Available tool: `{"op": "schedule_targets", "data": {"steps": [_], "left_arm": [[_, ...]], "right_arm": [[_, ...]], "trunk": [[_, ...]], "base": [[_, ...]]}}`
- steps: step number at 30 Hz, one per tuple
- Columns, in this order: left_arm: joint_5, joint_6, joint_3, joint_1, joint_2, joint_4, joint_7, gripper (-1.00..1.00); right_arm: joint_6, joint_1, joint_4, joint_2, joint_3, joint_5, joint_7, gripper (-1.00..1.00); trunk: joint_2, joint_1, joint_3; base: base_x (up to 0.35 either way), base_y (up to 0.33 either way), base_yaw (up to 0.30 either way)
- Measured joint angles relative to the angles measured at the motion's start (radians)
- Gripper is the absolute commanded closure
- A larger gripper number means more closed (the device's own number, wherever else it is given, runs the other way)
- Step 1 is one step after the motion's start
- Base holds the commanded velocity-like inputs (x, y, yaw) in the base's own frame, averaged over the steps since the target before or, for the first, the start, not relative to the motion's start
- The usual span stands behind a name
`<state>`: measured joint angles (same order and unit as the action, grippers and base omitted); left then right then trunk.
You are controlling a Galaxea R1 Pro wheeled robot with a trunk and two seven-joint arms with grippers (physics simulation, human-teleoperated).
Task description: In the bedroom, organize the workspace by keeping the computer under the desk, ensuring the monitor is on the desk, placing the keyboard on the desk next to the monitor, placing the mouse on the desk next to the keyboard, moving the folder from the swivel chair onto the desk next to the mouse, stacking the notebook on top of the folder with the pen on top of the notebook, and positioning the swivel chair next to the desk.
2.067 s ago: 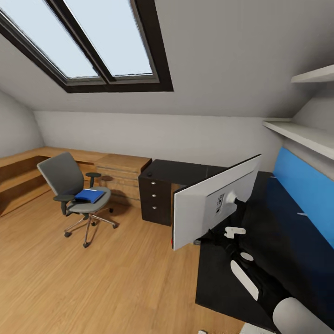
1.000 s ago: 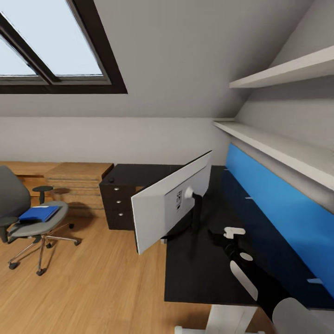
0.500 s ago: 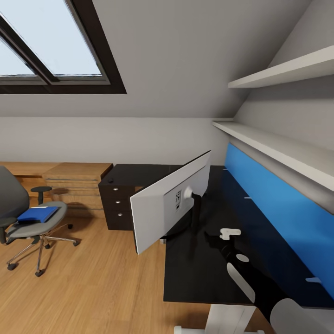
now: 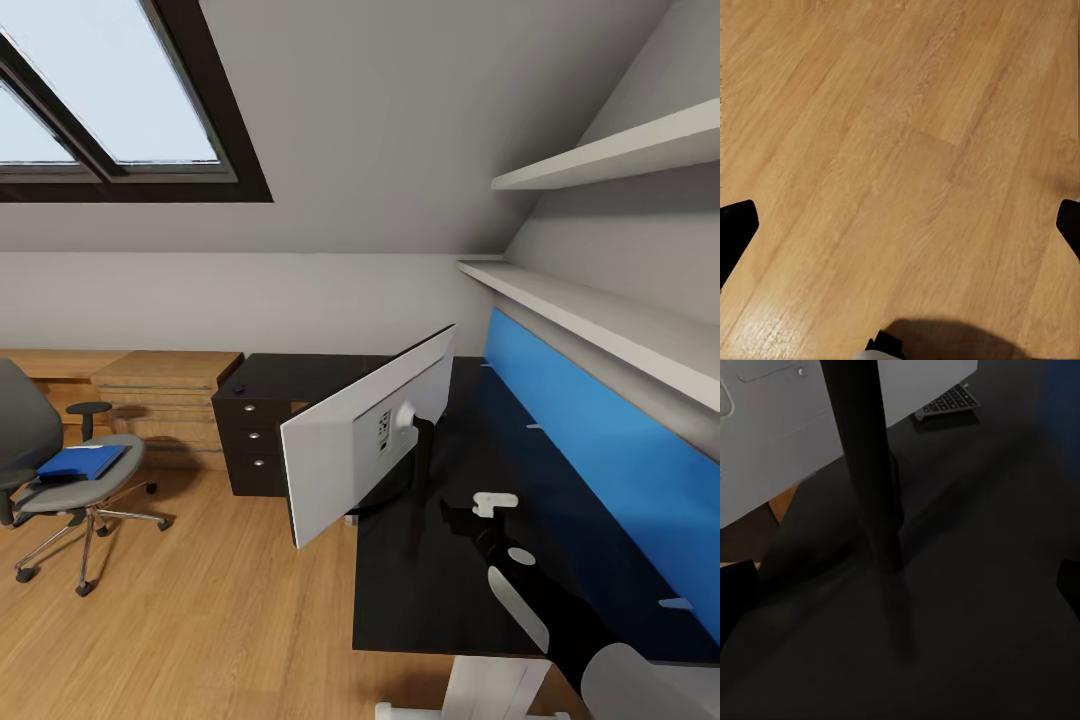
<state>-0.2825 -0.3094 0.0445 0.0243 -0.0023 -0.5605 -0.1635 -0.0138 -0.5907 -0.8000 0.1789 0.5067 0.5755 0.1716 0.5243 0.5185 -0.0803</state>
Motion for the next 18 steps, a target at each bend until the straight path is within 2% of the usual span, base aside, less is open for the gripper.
{"op": "schedule_targets", "data": {"steps": [4, 9, 15, 18], "left_arm": [[-0.001, -0.042, 0.001, 0.0, 0.002, -0.001, 0.0, -1.0], [-0.001, -0.055, 0.001, 0.0, 0.002, -0.001, -0.001, -1.0], [-0.001, -0.057, 0.001, 0.0, 0.002, -0.001, -0.002, -1.0], [-0.001, -0.059, 0.002, 0.0, 0.003, -0.003, 0.0, -1.0]], "right_arm": [[-0.001, 0.0, 0.001, -0.002, 0.001, 0.0, 0.001, -1.0], [-0.001, 0.0, 0.002, -0.017, 0.001, 0.0, 0.013, -1.0], [-0.001, 0.0, 0.002, -0.02, 0.001, 0.0, 0.029, -1.0], [-0.017, 0.0, 0.042, -0.02, -0.002, -0.003, 0.034, -1.0]], "trunk": [[0.0, 0.0, 0.0], [0.0, 0.0, 0.0], [0.0, 0.0, 0.0], [0.0, 0.0, 0.0]], "base": [[0.169, 0.125, 0.0], [0.192, 0.135, 0.0], [0.046, 0.027, 0.0], [0.002, 0.001, 0.0]]}}
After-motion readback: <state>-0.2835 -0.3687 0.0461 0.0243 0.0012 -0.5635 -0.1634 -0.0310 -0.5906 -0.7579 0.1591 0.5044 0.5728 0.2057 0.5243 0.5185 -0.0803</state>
